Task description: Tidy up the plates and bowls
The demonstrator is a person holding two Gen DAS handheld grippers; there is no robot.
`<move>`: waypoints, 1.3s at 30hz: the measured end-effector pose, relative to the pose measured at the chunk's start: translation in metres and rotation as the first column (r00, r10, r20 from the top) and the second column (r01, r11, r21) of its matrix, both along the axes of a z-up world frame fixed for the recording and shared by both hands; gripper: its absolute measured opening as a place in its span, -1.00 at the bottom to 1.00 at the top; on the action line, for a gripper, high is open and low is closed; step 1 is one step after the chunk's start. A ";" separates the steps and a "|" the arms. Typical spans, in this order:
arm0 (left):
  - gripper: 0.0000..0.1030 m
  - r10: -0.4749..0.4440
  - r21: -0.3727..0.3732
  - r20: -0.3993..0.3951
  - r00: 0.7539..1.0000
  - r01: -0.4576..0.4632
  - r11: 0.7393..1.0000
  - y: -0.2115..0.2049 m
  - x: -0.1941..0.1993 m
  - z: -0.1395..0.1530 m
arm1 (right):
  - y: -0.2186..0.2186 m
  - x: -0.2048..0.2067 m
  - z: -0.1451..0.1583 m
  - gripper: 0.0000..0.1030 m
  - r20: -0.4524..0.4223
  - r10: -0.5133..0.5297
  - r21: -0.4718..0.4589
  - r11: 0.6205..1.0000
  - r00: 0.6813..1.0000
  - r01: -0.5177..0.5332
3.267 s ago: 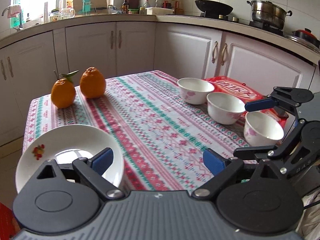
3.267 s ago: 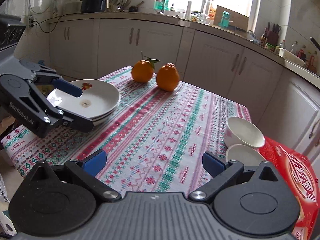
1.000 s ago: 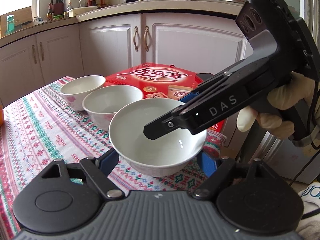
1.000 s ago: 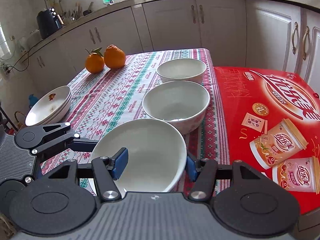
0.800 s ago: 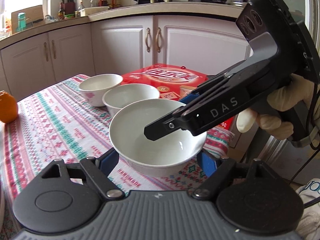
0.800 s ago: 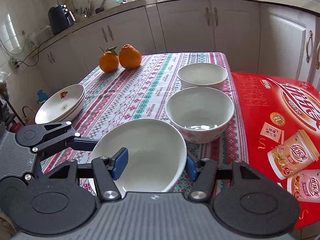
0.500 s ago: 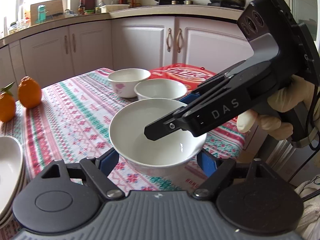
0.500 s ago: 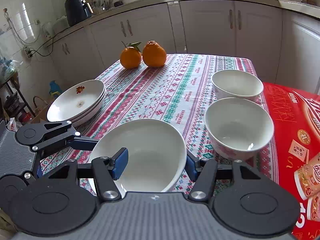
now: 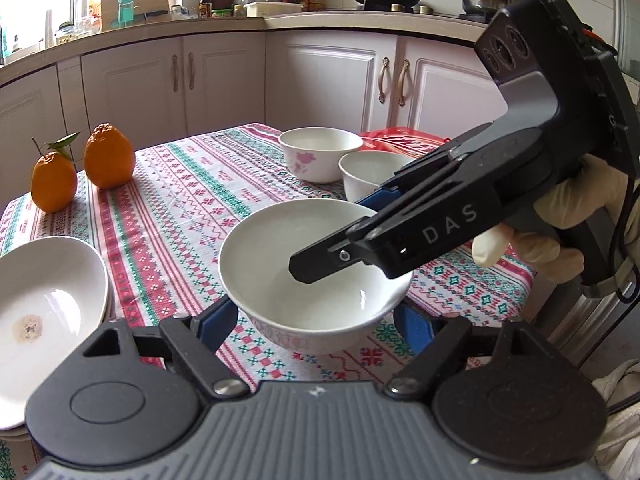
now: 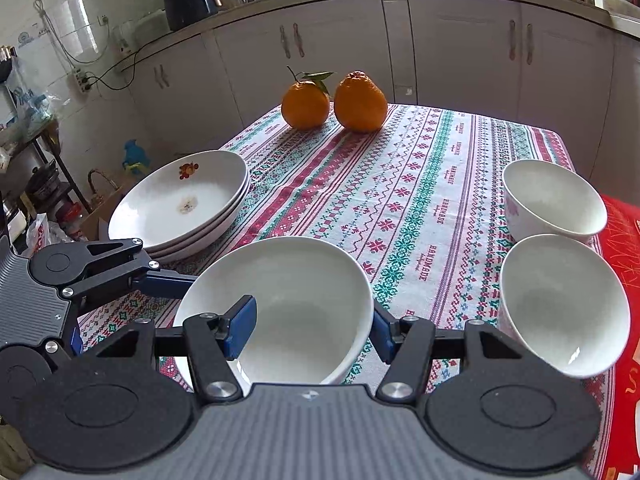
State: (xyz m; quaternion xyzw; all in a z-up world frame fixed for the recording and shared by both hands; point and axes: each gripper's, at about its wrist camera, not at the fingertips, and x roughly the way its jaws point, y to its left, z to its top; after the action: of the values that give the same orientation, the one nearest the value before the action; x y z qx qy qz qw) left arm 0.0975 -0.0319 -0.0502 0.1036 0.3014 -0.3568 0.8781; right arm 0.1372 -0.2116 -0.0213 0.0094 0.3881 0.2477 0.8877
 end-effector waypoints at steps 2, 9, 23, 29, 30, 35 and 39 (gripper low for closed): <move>0.64 0.005 0.001 -0.002 1.000 -0.005 1.000 0.002 0.003 -0.001 | 0.002 0.004 -0.001 0.25 -0.003 0.004 0.002 1.000 1.000 -0.004; 0.64 0.016 0.007 -0.010 1.000 -0.016 1.000 0.003 0.009 -0.006 | 0.006 0.014 -0.006 0.25 -0.007 0.004 0.000 1.000 1.000 -0.004; 0.64 0.028 0.017 -0.017 0.999 -0.028 0.999 0.003 0.011 -0.008 | 0.006 0.019 -0.013 0.26 -0.022 0.007 0.013 1.000 1.000 -0.006; 0.76 0.035 0.023 -0.007 0.999 -0.035 0.999 0.003 0.011 -0.010 | 0.007 0.017 -0.013 0.34 -0.012 0.013 0.016 1.000 1.000 -0.013; 0.83 0.039 0.027 -0.003 0.999 -0.039 0.999 0.003 0.011 -0.010 | 0.007 0.016 -0.013 0.42 -0.012 0.015 0.024 1.000 1.000 -0.015; 0.97 0.040 -0.022 -0.025 0.999 -0.040 0.999 0.009 0.008 -0.009 | 0.005 0.005 -0.005 1.00 0.051 0.016 0.037 0.999 0.999 -0.018; 0.97 0.046 -0.007 0.002 0.999 -0.045 0.999 0.011 0.000 -0.004 | 0.002 -0.006 0.002 1.00 0.095 0.003 0.001 1.000 0.995 -0.003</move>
State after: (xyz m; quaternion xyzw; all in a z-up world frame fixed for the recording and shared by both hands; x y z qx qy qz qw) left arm 0.0976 -0.0205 -0.0537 0.0941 0.3014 -0.3376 0.8867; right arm 0.1308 -0.2092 -0.0194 -0.0024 0.3452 0.2495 0.9048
